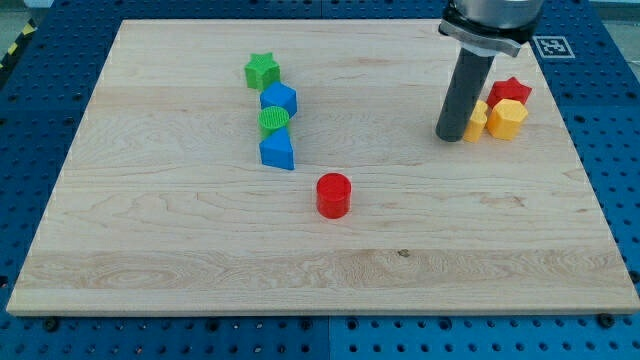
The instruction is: Move your arm towards the center
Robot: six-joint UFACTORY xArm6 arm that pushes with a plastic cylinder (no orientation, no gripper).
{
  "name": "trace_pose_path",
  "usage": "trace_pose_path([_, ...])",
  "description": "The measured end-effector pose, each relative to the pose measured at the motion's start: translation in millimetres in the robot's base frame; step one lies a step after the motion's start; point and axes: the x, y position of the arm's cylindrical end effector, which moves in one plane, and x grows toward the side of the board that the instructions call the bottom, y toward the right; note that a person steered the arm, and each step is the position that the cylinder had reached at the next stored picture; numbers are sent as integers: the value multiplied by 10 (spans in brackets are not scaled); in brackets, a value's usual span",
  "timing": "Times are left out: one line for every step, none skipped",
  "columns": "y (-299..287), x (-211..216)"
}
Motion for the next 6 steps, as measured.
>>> trace_pose_path([95, -77])
trace_pose_path([211, -171])
trace_pose_path([175, -173])
trace_pose_path([-366, -126])
trace_pose_path([-683, -31])
trace_pose_path([-701, 5])
